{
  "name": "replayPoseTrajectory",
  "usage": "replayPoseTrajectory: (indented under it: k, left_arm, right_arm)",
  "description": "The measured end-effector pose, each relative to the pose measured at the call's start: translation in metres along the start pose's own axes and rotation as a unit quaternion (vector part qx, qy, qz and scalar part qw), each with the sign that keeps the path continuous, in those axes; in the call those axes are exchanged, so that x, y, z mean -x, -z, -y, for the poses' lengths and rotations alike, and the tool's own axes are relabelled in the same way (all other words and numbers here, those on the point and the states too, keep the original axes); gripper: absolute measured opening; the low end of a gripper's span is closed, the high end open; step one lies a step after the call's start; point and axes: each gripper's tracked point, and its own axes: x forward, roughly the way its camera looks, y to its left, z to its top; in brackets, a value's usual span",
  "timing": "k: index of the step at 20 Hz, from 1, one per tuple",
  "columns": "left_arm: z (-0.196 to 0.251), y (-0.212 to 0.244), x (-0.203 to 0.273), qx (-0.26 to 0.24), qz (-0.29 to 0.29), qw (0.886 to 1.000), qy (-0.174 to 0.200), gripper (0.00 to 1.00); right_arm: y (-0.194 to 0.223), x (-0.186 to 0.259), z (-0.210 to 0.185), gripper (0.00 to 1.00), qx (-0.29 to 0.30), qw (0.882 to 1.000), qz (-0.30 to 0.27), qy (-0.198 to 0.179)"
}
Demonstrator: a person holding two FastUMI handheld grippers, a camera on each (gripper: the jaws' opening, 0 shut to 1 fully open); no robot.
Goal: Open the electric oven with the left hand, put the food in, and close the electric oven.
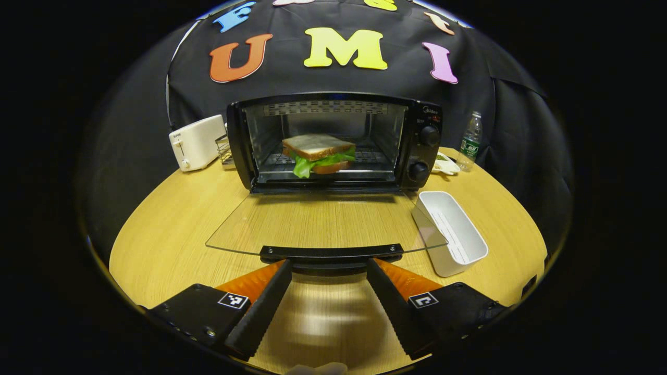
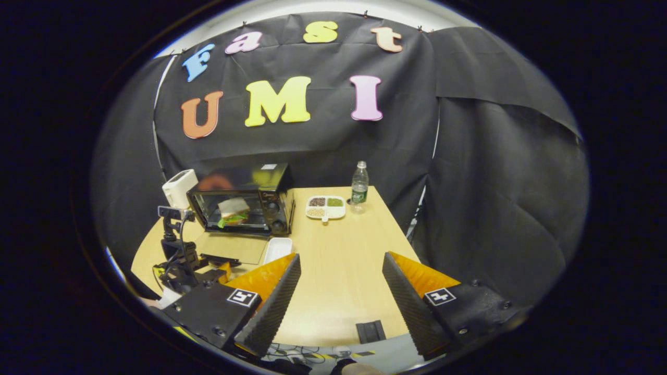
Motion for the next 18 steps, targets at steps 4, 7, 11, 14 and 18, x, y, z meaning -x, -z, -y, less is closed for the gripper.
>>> replayPoseTrajectory:
  k: [4, 7, 11, 14, 18]
  left_arm:
    - [-0.003, -0.023, 0.013, -0.001, 0.013, 1.000, 0.000, 0.96]
    - [-0.003, -0.048, 0.019, 0.009, 0.029, 1.000, 0.000, 0.96]
    - [-0.002, -0.087, 0.023, 0.000, 0.061, 0.998, 0.001, 0.96]
    - [-0.002, -0.117, 0.022, -0.009, 0.086, 0.996, 0.001, 0.97]
    - [-0.006, -0.144, 0.001, -0.002, 0.093, 0.996, 0.001, 0.99]
  right_arm:
    - [-0.005, -0.006, -0.004, 1.00, -0.010, 1.000, 0.002, -0.006]
    - [-0.010, -0.010, -0.003, 1.00, -0.015, 1.000, 0.005, -0.006]
    - [-0.015, -0.019, -0.002, 1.00, -0.028, 1.000, 0.007, -0.007]
    - [-0.018, -0.026, -0.001, 1.00, -0.037, 0.999, 0.006, -0.007]
    - [-0.019, -0.033, 0.001, 1.00, -0.043, 0.999, 0.002, -0.004]
